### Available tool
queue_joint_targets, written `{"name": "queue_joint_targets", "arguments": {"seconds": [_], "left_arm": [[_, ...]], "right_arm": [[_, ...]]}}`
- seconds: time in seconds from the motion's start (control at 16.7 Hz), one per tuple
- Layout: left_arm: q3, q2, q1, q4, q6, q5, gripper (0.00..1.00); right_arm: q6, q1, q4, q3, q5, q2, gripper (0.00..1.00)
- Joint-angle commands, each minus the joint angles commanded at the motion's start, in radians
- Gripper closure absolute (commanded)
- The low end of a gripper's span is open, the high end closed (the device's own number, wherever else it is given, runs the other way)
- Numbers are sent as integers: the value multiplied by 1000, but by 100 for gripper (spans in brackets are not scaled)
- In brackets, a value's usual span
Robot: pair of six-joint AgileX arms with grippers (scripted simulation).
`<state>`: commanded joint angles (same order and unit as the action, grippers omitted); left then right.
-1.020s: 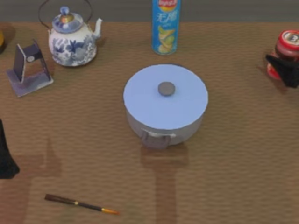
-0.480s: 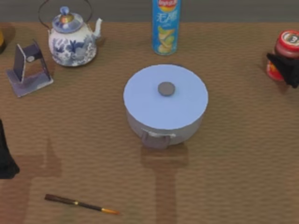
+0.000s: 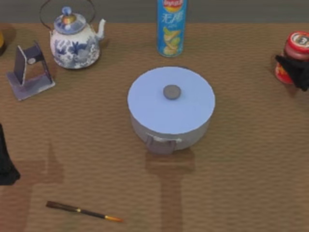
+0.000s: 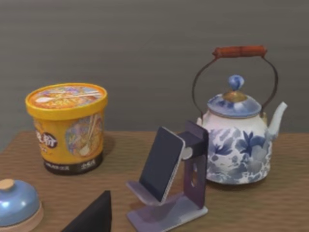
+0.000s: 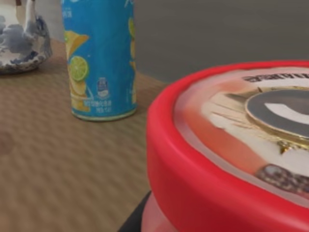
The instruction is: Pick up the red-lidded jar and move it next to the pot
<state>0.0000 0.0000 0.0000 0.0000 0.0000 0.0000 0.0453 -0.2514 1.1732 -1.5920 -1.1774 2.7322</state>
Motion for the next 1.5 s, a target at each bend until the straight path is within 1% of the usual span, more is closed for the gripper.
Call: {"name": "queue_joint_targets", "arguments": {"seconds": [0.18, 0.3, 0.72, 0.84, 0.96, 1.2, 1.26, 1.32, 1.38, 1.5], "left_arm": [[0, 0, 0, 0, 0, 0, 0], [0, 0, 0, 0, 0, 0, 0], [0, 0, 0, 0, 0, 0, 0], [0, 0, 0, 0, 0, 0, 0], [0, 0, 0, 0, 0, 0, 0], [0, 0, 0, 0, 0, 0, 0], [0, 0, 0, 0, 0, 0, 0], [0, 0, 0, 0, 0, 0, 0], [0, 0, 0, 0, 0, 0, 0], [0, 0, 0, 0, 0, 0, 0]], "right_arm": [[2, -5, 3, 16, -1, -17, 100], [4, -8, 12, 72, -7, -74, 100], [22, -37, 63, 474, -45, -421, 100], [27, -44, 76, 548, -54, -493, 100], [29, -48, 82, 579, -60, -524, 100], [30, -42, 81, 576, -59, -521, 100], [30, -41, 84, 578, -57, -520, 100], [28, -35, 97, 588, -46, -516, 100], [25, -23, 120, 607, -27, -509, 100], [17, 12, 196, 666, 33, -488, 100]]}}
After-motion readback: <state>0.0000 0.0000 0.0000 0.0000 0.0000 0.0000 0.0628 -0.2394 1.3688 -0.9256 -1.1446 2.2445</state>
